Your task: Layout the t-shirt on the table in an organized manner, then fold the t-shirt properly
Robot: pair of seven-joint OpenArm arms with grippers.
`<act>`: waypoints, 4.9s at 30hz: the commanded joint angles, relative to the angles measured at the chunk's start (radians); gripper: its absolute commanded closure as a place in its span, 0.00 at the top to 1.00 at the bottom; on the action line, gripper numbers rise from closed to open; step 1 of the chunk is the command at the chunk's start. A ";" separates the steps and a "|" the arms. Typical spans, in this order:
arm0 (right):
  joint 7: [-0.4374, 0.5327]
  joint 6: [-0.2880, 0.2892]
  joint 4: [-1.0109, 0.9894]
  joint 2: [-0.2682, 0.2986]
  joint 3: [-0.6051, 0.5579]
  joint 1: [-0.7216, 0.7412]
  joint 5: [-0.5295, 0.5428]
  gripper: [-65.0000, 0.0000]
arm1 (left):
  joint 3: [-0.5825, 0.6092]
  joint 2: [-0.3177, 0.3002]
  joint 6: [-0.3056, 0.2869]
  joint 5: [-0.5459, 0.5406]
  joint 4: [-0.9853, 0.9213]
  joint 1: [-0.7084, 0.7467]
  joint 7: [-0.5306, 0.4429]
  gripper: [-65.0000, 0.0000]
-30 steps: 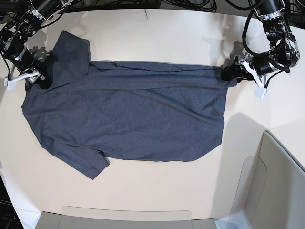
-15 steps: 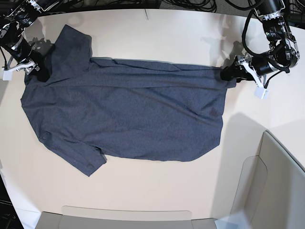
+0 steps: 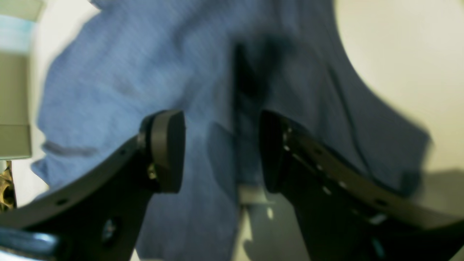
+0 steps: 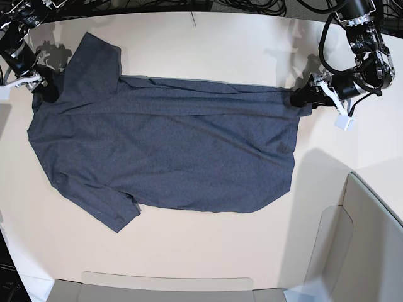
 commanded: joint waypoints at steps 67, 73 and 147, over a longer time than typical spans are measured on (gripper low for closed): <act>-0.023 0.006 0.168 -0.007 -0.293 -0.153 0.145 0.00 | 0.024 -0.007 -0.002 -0.022 -0.115 -0.046 -0.013 0.45; -0.023 0.006 0.180 -0.041 -0.293 -0.038 0.130 0.00 | 0.024 -0.008 -0.002 -0.022 -0.112 -0.046 -0.011 0.45; 0.065 0.000 0.427 -0.019 -0.296 0.149 -0.602 0.00 | 0.498 -0.180 0.122 0.587 0.364 -0.094 -0.191 0.01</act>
